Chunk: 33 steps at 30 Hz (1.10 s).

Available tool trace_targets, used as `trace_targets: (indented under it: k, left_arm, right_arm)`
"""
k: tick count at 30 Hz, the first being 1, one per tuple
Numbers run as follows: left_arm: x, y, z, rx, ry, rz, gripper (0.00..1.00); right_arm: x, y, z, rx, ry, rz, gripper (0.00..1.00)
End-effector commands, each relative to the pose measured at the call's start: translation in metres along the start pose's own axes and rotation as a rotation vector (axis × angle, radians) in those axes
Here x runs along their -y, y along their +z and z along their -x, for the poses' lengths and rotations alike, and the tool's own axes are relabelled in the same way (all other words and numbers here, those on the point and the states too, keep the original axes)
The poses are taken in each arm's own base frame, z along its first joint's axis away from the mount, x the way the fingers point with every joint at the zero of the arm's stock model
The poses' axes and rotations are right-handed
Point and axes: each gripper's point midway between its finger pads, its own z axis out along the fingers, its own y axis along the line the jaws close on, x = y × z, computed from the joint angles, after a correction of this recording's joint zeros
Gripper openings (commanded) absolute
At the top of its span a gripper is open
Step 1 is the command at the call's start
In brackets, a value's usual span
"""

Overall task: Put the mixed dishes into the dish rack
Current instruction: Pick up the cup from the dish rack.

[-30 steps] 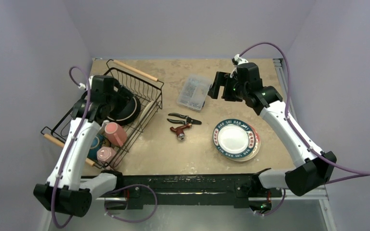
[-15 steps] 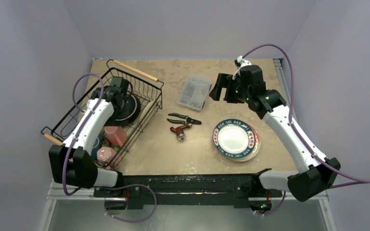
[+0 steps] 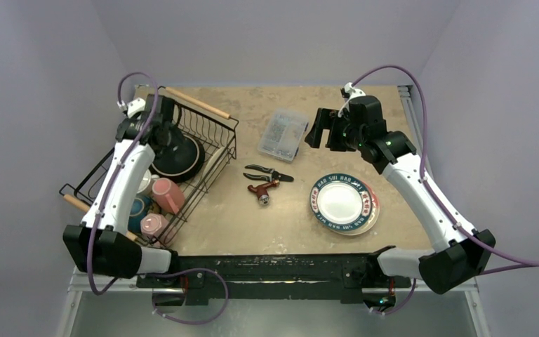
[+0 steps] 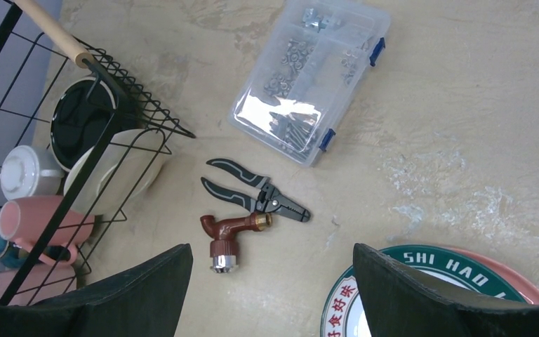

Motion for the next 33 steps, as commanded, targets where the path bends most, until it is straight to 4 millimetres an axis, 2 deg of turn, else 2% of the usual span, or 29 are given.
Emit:
trace_targets:
  k: [1, 3, 6, 9, 13, 16, 20, 24, 27, 30, 33]
  left_arm:
    - [-0.037, 0.010, -0.031, -0.066, 0.406, -0.102, 1.00]
    - [-0.036, 0.013, -0.043, -0.079, 0.450, -0.174, 1.00]
    - [-0.047, 0.024, -0.055, -0.131, 0.462, -0.130, 1.00]
    - [-0.046, 0.039, -0.064, -0.163, 0.463, -0.115, 1.00]
    - [-0.033, 0.053, -0.074, -0.205, 0.438, -0.160, 0.99]
    - [-0.035, 0.060, -0.082, -0.240, 0.420, -0.155, 0.97]
    - [-0.054, 0.059, -0.089, -0.266, 0.399, -0.064, 0.96]
    - [-0.078, 0.055, -0.087, -0.229, 0.378, 0.030, 0.98]
    - [-0.083, 0.053, -0.099, -0.266, 0.366, 0.026, 0.98]
    - [-0.083, 0.056, -0.111, -0.284, 0.351, 0.003, 0.92]
    - [-0.082, 0.058, -0.111, -0.272, 0.352, -0.009, 0.87]
  right_arm:
    - [-0.006, -0.002, 0.008, 0.030, -0.019, 0.021, 0.85]
    - [-0.006, -0.002, 0.008, 0.023, -0.018, 0.019, 0.85]
    - [-0.005, 0.001, 0.005, 0.010, -0.016, 0.020, 0.85]
    - [-0.005, 0.002, 0.004, 0.007, -0.017, 0.018, 0.85]
    - [-0.005, 0.002, 0.007, 0.008, -0.020, 0.012, 0.85]
    - [-0.004, 0.003, 0.007, 0.010, -0.020, 0.007, 0.85]
    - [-0.003, 0.004, 0.008, 0.012, -0.022, 0.003, 0.85]
    - [-0.004, 0.006, 0.010, 0.012, -0.023, 0.004, 0.85]
    - [-0.005, 0.008, 0.009, 0.007, -0.021, 0.007, 0.85]
    - [-0.006, 0.010, 0.009, 0.001, -0.016, 0.012, 0.85]
    - [-0.006, 0.011, 0.009, -0.002, -0.016, 0.014, 0.85]
